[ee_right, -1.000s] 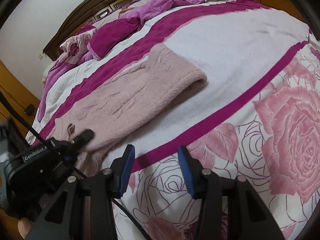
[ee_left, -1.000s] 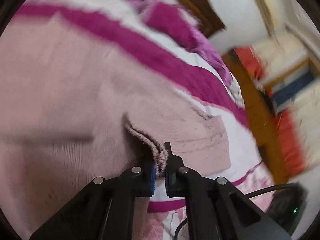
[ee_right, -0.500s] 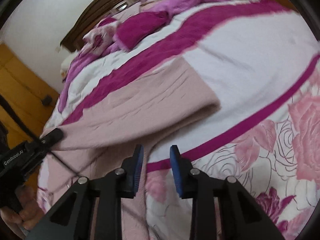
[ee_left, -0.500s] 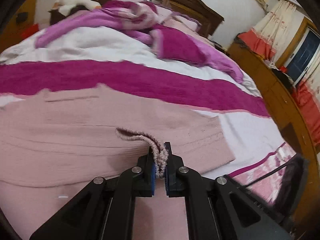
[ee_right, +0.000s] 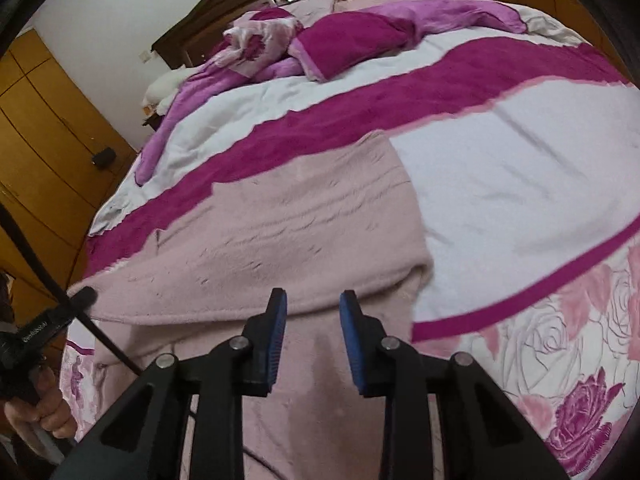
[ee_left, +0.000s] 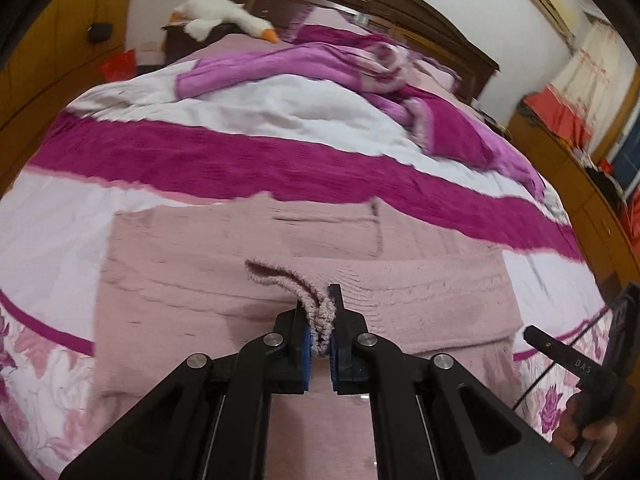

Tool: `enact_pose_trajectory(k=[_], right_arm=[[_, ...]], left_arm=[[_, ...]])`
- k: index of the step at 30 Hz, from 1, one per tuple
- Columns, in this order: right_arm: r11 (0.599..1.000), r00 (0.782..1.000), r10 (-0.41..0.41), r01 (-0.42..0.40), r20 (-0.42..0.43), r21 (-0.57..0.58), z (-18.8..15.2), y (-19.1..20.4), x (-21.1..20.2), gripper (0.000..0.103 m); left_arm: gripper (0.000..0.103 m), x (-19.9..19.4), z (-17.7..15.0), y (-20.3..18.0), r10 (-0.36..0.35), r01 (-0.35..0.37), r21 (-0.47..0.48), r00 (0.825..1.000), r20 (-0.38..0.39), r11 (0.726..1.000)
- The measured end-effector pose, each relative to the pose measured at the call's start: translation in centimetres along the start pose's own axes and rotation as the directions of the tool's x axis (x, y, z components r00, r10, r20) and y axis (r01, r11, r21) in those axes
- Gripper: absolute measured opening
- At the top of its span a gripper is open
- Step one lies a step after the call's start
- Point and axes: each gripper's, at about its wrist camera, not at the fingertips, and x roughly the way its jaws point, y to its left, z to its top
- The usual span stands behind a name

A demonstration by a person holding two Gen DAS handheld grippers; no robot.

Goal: Fold small clothes

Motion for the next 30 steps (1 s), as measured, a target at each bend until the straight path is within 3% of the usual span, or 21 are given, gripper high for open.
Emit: enact_pose_trajectory(k=[2, 7, 10, 13, 16, 21, 25, 30], right_arm=[[0.995, 0.996, -0.083, 0.085, 0.032, -0.049, 0.3, 0.8, -0.3, 0.030], [0.969, 0.978, -0.187, 0.198, 0.088, -0.147, 0.6, 2.4, -1.1, 0.030], [0.972, 0.984, -0.176, 0.180, 0.040, -0.154, 0.5, 2.5, -0.1, 0.030], [0.956, 0.977, -0.215, 0.213, 0.010, -0.200, 0.0, 3.1, 1.0, 0.028], [0.953, 0.976, -0.216, 0.211, 0.002, -0.216, -0.2, 3.3, 1.5, 0.028], [0.955, 0.980, -0.197, 0.189, -0.011, -0.229, -0.1, 4.0, 1.9, 0.028], [0.946, 0.978, -0.205, 0.188, -0.037, -0.264, -0.5, 5.0, 2.7, 0.028], [0.930, 0.976, -0.209, 0.182, -0.053, -0.319, -2.4, 7.3, 2.3, 0.027]], left_arm=[[0.000, -0.2, 0.6, 1.8, 0.025, -0.025, -0.028, 1.000, -0.006, 0.999], [0.000, -0.3, 1.2, 5.1, 0.047, -0.048, -0.078, 0.999, -0.006, 0.996], [0.000, 0.1, 1.5, 6.8, 0.080, -0.080, -0.096, 0.997, -0.005, 0.992], [0.000, 0.6, 1.7, 8.7, 0.112, -0.111, -0.130, 0.994, 0.002, 0.985], [0.000, 1.9, 1.5, 10.3, 0.113, -0.117, -0.178, 0.993, -0.031, 0.977], [0.000, 4.1, -0.1, 12.4, 0.145, -0.166, -0.175, 0.981, -0.128, 0.971], [0.000, 1.5, -1.8, 14.0, 0.222, -0.229, -0.172, 0.973, -0.059, 0.958], [0.000, -4.1, -5.4, 16.0, 0.154, -0.164, -0.174, 0.986, -0.069, 0.971]])
